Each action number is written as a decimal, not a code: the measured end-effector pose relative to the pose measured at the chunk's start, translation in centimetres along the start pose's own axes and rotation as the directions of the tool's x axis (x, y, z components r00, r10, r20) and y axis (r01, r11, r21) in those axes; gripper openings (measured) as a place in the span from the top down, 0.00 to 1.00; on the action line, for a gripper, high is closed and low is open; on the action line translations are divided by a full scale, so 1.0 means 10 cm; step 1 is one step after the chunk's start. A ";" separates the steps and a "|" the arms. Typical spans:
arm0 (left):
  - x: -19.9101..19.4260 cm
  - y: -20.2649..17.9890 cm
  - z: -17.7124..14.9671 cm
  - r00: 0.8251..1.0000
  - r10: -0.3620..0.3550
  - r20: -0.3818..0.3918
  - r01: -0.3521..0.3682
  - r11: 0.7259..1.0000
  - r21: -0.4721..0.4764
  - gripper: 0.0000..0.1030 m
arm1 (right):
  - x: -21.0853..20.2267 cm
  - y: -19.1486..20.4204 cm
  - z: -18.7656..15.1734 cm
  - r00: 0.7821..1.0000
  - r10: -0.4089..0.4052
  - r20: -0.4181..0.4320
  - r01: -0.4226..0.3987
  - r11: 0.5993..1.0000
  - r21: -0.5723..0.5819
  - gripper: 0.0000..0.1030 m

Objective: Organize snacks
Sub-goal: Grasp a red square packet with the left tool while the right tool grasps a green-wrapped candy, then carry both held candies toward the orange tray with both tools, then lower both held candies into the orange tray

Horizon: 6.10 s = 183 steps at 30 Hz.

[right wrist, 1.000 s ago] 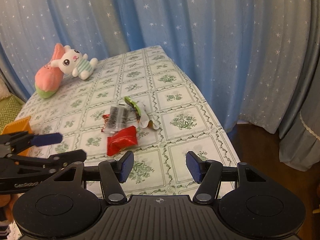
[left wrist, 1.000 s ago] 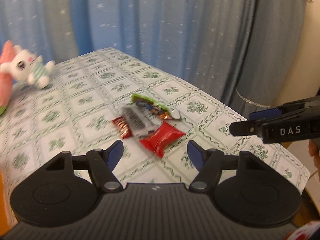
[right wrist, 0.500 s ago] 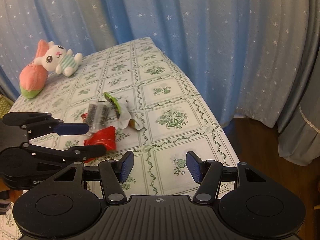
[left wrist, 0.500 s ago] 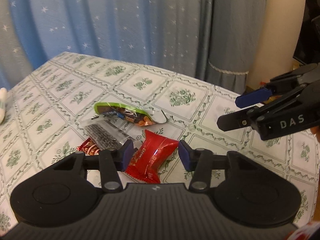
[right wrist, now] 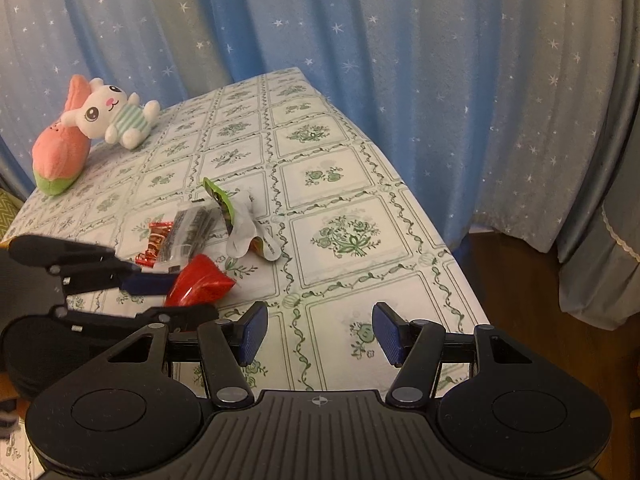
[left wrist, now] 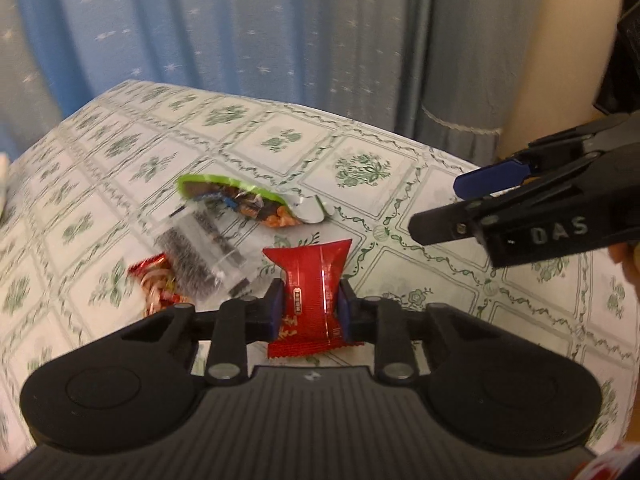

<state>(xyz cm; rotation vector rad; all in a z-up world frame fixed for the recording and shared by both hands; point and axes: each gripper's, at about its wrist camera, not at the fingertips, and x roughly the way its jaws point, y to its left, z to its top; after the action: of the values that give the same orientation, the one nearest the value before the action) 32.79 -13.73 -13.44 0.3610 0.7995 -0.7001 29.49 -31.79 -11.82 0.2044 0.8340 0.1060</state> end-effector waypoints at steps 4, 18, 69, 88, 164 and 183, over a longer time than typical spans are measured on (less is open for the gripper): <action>-0.26 0.03 -0.11 0.999 0.029 0.040 -0.024 0.990 -0.138 0.78 | 0.04 0.04 0.08 0.999 0.025 0.025 -0.024 0.999 -0.025 0.43; -0.92 0.42 -0.53 0.979 0.202 0.024 -0.176 0.899 -0.401 0.78 | 0.81 0.56 0.46 0.992 0.121 0.042 -0.103 0.949 -0.297 0.59; -2.82 -0.04 -1.42 0.929 0.369 0.000 -0.299 0.754 -0.584 0.78 | -1.48 1.65 -0.62 0.976 0.216 -0.004 -0.214 0.965 -0.152 0.76; -3.33 0.03 -1.81 0.901 0.433 -0.020 -0.348 0.696 -0.629 0.78 | -1.64 2.25 -0.92 0.961 0.273 -0.043 -0.275 0.931 -0.239 0.76; -3.11 1.90 -2.31 0.862 0.485 -0.149 -0.459 0.620 -0.636 0.78 | -0.13 4.09 -0.40 0.903 0.399 -0.160 -0.430 0.851 -0.302 0.76; -2.74 2.20 -2.23 0.875 0.460 -0.150 -0.447 0.649 -0.616 0.73 | 0.20 4.09 -0.29 0.902 0.396 -0.174 -0.429 0.864 -0.261 0.76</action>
<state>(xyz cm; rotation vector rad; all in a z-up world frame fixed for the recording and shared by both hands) 22.79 26.04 -6.48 -0.0780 0.8339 0.0734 28.14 8.84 -6.11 0.0933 0.8673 0.6503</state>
